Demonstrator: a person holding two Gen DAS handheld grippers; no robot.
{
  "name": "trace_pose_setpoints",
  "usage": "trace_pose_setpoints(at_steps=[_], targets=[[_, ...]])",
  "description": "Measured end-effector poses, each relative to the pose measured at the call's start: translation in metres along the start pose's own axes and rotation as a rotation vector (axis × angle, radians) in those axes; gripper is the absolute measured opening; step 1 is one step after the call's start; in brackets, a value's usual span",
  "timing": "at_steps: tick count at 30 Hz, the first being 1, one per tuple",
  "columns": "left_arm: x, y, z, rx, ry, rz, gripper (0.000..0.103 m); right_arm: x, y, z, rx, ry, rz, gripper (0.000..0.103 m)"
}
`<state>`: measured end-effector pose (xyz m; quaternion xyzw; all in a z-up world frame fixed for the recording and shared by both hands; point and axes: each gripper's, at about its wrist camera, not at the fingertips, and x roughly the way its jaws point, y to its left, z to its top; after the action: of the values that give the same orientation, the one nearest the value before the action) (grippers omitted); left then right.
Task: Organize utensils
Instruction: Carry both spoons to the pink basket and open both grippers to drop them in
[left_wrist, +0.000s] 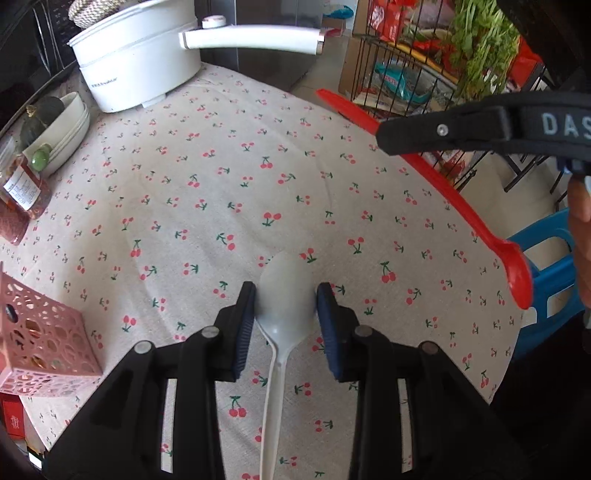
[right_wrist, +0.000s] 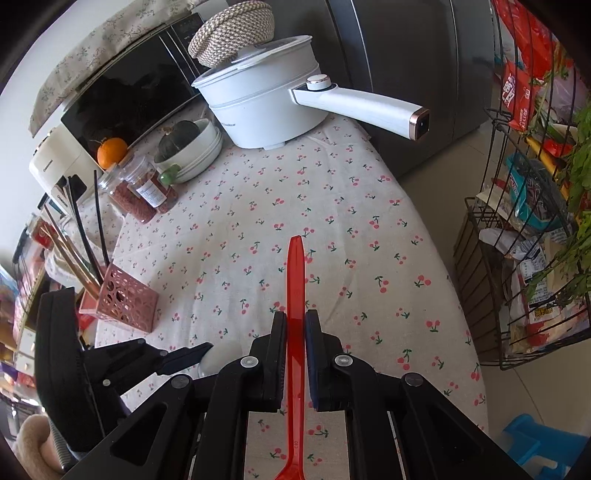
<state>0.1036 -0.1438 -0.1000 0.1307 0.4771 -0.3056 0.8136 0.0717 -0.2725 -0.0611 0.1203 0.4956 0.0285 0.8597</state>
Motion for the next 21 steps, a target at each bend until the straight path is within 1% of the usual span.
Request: trace_pose_setpoints(at_steps=[4,7,9,10,13,15,16,17,19,21], targets=[[-0.061,0.009,-0.005,-0.041,-0.168,-0.003,0.035,-0.016,0.011,0.005,0.003,-0.066,0.029,0.010],[-0.111,0.024,-0.011,-0.101,-0.347,-0.020,0.035,-0.024,0.023,0.008,-0.006,-0.108,0.037,0.010],[-0.139,0.036,-0.015,-0.127,-0.471,-0.002,0.035,-0.027,0.030,0.010,-0.009,-0.130,0.044,0.010],[-0.151,0.043,-0.017,-0.138,-0.530,0.012,0.035,-0.028,0.033,0.011,-0.010,-0.141,0.049,0.010],[-0.177,0.070,-0.028,-0.190,-0.700,0.091,0.036,-0.031,0.043,0.013,-0.009,-0.172,0.059,0.010],[-0.184,0.091,-0.034,-0.232,-0.838,0.144,0.036,-0.031,0.050,0.015,-0.009,-0.193,0.065,0.010],[-0.185,0.101,-0.036,-0.260,-0.884,0.186,0.036,-0.031,0.054,0.016,-0.010,-0.202,0.068,0.010],[-0.182,0.113,-0.035,-0.295,-0.906,0.222,0.036,-0.031,0.057,0.016,-0.013,-0.212,0.072,0.010],[-0.176,0.132,-0.036,-0.363,-0.937,0.250,0.036,-0.030,0.064,0.018,-0.021,-0.227,0.078,0.010],[-0.167,0.141,-0.032,-0.402,-0.944,0.267,0.036,-0.028,0.072,0.020,-0.035,-0.240,0.081,0.010]])
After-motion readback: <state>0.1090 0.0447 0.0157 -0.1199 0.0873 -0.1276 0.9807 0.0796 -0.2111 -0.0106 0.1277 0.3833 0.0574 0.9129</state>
